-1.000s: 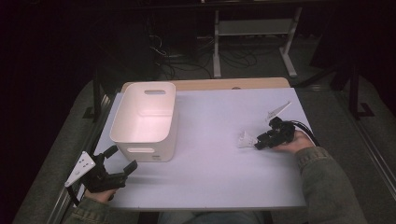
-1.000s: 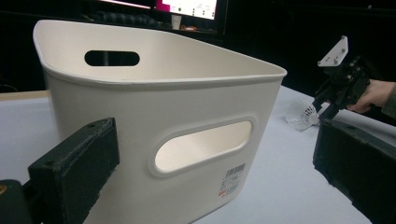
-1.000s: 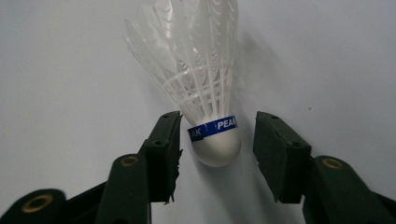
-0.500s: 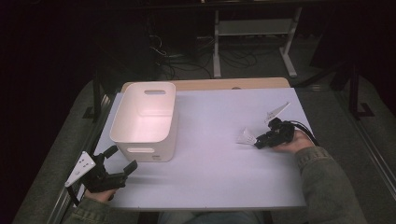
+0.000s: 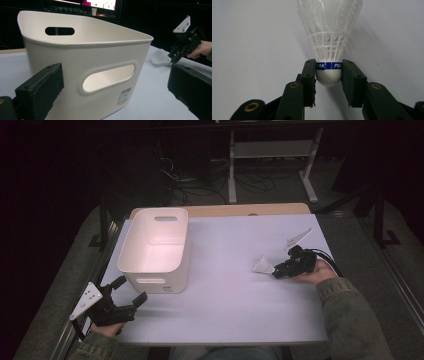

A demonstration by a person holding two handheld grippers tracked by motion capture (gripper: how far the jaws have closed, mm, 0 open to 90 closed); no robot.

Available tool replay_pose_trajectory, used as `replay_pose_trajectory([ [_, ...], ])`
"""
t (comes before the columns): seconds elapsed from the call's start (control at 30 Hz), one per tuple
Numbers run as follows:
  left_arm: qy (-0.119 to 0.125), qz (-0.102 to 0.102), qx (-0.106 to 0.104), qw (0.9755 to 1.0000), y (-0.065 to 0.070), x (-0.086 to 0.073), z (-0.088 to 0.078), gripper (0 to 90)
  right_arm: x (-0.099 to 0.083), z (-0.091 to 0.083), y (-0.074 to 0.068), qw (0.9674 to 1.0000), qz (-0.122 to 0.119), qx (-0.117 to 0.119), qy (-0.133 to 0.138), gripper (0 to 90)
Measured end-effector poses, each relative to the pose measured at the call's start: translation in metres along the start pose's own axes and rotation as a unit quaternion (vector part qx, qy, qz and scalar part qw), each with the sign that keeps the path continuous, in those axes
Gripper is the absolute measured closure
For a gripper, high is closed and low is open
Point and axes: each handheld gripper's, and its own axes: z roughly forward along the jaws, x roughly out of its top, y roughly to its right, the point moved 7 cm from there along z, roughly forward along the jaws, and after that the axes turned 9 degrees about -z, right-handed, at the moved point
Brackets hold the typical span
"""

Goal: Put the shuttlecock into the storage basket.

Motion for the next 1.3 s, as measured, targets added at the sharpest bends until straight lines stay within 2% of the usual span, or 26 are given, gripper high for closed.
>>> replay_pose_trajectory([
  [0.4, -0.001, 0.002, 0.001, 1.0, 0.0, 0.0, -0.001, 0.0, 0.008, -0.002, -0.007, 0.9999, -0.008, -0.001, 0.006, 63.7],
  [0.6, -0.001, 0.002, 0.001, 1.0, 0.0, 0.0, -0.001, 0.0, 0.015, -0.008, -0.016, 0.9998, -0.007, 0.002, 0.018, 63.7],
  [0.67, -0.001, 0.002, 0.002, 1.0, 0.0, 0.0, -0.001, 0.0, 0.018, -0.009, -0.018, 0.9998, -0.007, -0.003, 0.02, 63.7],
  [0.8, -0.002, 0.003, 0.0, 1.0, 0.0, 0.0, 0.0, 0.0, 0.025, -0.015, -0.025, 0.9994, -0.004, -0.001, 0.035, 63.7],
  [0.93, -0.001, 0.002, 0.001, 1.0, 0.0, 0.0, -0.001, 0.0, 0.027, -0.018, -0.027, 0.9992, -0.004, -0.005, 0.039, 63.7],
  [1.3, 0.0, 0.003, 0.0, 1.0, 0.0, 0.0, 0.0, 0.0, 0.043, -0.026, -0.037, 0.9986, -0.01, 0.005, 0.052, 63.6],
])
